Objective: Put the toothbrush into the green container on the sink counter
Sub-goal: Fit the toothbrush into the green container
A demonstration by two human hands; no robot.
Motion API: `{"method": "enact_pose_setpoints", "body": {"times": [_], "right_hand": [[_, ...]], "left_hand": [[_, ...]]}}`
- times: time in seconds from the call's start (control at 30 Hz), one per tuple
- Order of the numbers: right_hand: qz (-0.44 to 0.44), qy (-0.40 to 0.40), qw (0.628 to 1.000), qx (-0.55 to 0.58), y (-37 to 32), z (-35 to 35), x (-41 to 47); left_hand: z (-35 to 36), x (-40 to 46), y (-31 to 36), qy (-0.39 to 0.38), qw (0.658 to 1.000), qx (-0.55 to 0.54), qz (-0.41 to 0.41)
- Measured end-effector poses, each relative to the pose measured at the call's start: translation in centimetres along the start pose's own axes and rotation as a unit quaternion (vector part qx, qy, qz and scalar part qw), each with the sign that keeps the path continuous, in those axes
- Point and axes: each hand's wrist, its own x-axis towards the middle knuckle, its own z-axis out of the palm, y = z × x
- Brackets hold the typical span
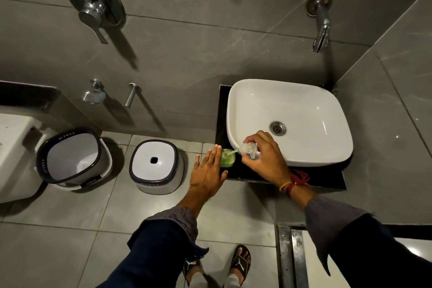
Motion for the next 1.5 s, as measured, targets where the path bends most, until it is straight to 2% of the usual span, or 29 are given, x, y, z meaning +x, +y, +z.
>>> {"method": "enact_pose_setpoints", "body": {"times": [0.4, 0.6, 0.73, 0.83, 1.0, 1.1, 1.23, 1.33, 1.43, 1.5], "right_hand": [[-0.004, -0.084, 0.989, -0.122, 0.5, 5.4, 1.9], [0.002, -0.141, 0.968, -0.207, 0.4, 7.3, 2.1], [-0.018, -0.134, 0.973, -0.187, 0.5, 7.1, 2.0], [-0.035, -0.162, 0.973, -0.16, 0.8, 7.1, 2.5], [-0.03, -0.184, 0.965, -0.186, 0.6, 7.4, 3.7], [-0.008, -0.175, 0.956, -0.233, 0.4, 7.7, 3.9], [0.039, -0.125, 0.948, -0.291, -0.2, 8.2, 3.5], [0.082, -0.067, 0.968, -0.227, -0.6, 8.1, 2.9], [0.087, -0.083, 0.982, -0.148, -0.3, 8.2, 2.5], [0.101, -0.078, 0.983, -0.133, -0.2, 8.3, 2.6]], "left_hand": [[0.2, -0.3, 0.3, 0.012, 1.0, -0.007, 0.008], [0.4, -0.1, 0.2, 0.0, 1.0, 0.01, 0.006], [0.7, 0.1, 0.1, 0.001, 1.0, 0.007, 0.006], [0.8, 0.2, 0.1, 0.001, 1.0, 0.007, 0.006], [0.8, 0.5, 0.2, -0.002, 1.0, 0.017, 0.005], [1.0, 0.5, 0.1, -0.001, 1.0, 0.015, 0.004], [1.0, 0.5, 0.2, -0.003, 1.0, 0.019, 0.001], [1.1, 0.5, 0.1, -0.001, 1.0, 0.025, 0.003], [1.2, 0.4, 0.0, 0.001, 1.0, 0.028, 0.004], [1.0, 0.4, 0.1, 0.006, 1.0, 0.023, 0.001]]}}
